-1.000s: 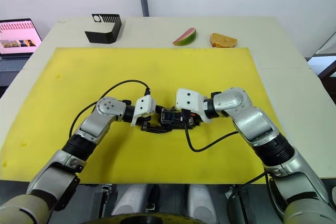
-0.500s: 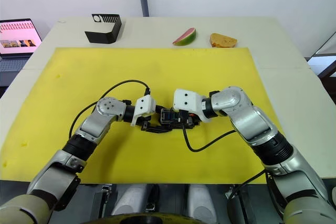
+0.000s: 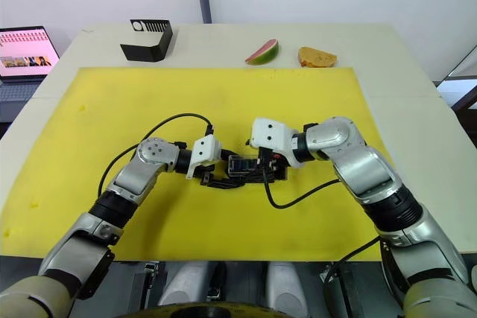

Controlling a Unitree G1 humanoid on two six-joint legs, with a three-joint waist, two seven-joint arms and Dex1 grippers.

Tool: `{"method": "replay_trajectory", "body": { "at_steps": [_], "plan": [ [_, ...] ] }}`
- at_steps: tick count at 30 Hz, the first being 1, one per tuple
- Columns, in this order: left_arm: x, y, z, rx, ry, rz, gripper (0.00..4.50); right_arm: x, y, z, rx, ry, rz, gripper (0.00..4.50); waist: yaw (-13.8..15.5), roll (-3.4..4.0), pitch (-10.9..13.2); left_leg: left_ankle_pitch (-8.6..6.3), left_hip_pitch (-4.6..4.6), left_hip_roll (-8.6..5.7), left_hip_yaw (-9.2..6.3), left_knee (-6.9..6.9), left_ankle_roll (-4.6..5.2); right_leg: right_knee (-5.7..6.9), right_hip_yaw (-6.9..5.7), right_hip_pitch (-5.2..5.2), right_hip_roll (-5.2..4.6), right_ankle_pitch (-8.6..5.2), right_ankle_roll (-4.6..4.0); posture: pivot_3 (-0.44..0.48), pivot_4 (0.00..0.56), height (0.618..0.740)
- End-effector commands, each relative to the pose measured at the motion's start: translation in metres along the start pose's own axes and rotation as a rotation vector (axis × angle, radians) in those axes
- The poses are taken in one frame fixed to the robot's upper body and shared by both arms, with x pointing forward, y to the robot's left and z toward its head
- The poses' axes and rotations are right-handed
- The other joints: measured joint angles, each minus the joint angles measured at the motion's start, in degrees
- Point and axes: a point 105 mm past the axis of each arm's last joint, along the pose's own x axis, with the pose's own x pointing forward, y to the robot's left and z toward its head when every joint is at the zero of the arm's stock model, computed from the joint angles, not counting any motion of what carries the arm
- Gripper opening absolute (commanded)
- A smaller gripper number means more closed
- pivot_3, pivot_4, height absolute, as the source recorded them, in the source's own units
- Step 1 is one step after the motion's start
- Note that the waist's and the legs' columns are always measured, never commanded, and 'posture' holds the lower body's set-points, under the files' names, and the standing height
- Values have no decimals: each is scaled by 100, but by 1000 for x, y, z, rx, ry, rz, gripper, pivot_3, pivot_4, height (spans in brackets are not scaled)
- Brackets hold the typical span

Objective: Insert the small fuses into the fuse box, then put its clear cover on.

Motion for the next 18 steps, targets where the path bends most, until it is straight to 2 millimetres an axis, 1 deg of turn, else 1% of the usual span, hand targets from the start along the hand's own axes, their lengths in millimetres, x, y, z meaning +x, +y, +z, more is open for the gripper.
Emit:
{"method": "replay_trajectory", "body": {
  "at_steps": [1, 4, 6, 7, 9, 13, 15, 18],
  "plan": [
    [1, 3, 1, 6, 8, 15, 2588, -11, -2, 14, -45, -65, -23, 4042, 2, 0, 0, 0, 0, 0, 0, 0, 0, 0, 0, 0, 0, 0, 0, 0, 150, 740],
    [1, 4, 1, 7, 9, 15, 2588, -15, 5, 20, -8, -172, 6, 4042, 2, -1, 0, 0, -1, 0, 0, -1, 0, -2, 0, 0, 0, 0, 0, 0, 150, 740],
    [0, 4, 0, 7, 9, 16, 2588, -19, 4, 22, 46, -241, -7, 4042, -3, -1, 1, 0, -2, 0, 0, -2, 0, -3, 0, 0, 0, 0, 1, 0, 150, 740],
    [0, 4, 0, 7, 9, 16, 2588, -21, 2, 22, 68, -263, -19, 3805, -3, -1, 1, 0, -1, 0, 0, -2, 0, -2, 0, 0, 0, 0, 1, 0, 150, 740],
    [0, 3, 0, 6, 9, 17, 2588, -24, 3, 15, 114, -292, -22, 3166, 2, -1, 1, 0, -1, 0, 0, -2, 0, -2, 0, 0, 0, 1, 1, 0, 150, 740],
    [0, 3, 0, 3, 9, 17, 2588, -24, 12, -2, 187, -312, -18, 1169, -3, -1, 1, -2, -3, 0, -1, -4, 3, -9, 0, 0, -1, 0, 1, 0, 150, 740],
    [0, 3, 0, 3, 10, 17, 2588, -21, 11, -9, 215, -309, -39, 39, -7, 0, 2, -1, -3, 0, -1, -5, 3, -9, 1, 0, -1, 0, 0, 0, 150, 740],
    [-1, 3, 0, 3, 10, 17, 2588, -15, 11, -20, 226, -267, -61, 12, -3, 1, 2, -1, -2, 0, -1, -5, 2, -8, 1, 0, -2, 0, 0, 0, 150, 740]
  ]
}}
